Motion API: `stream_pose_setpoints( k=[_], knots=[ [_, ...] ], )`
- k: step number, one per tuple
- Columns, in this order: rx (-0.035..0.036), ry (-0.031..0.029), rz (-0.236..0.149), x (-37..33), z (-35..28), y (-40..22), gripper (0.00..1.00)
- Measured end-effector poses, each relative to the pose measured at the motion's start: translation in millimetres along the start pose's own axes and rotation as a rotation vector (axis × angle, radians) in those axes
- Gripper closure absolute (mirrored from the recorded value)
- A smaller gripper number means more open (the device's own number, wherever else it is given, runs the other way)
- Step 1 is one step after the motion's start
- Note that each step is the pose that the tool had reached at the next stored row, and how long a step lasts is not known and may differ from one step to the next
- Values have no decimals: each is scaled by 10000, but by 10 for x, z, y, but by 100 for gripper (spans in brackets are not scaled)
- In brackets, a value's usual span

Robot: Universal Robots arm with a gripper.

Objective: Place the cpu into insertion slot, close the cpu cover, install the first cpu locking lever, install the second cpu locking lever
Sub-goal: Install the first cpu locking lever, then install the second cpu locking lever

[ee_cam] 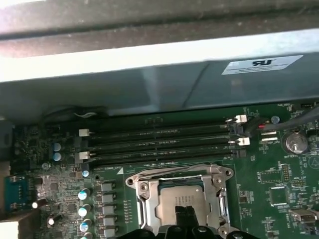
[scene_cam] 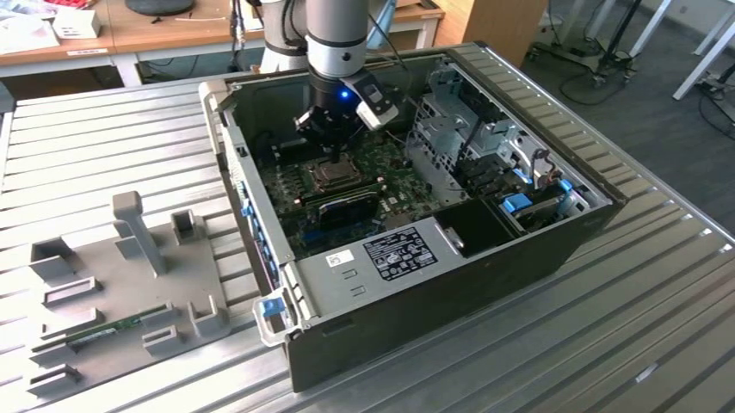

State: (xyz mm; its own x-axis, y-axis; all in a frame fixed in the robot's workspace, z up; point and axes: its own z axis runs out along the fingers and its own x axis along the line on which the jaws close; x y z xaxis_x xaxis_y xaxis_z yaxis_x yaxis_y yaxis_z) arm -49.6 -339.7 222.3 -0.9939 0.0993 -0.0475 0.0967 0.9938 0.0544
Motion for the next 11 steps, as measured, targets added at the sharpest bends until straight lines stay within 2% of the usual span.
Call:
stream_pose_setpoints(
  k=[5,11],
  knots=[
    [-14,20,-354,-2,2,1,89],
    [-14,22,-396,-1,2,0,89]
  ],
)
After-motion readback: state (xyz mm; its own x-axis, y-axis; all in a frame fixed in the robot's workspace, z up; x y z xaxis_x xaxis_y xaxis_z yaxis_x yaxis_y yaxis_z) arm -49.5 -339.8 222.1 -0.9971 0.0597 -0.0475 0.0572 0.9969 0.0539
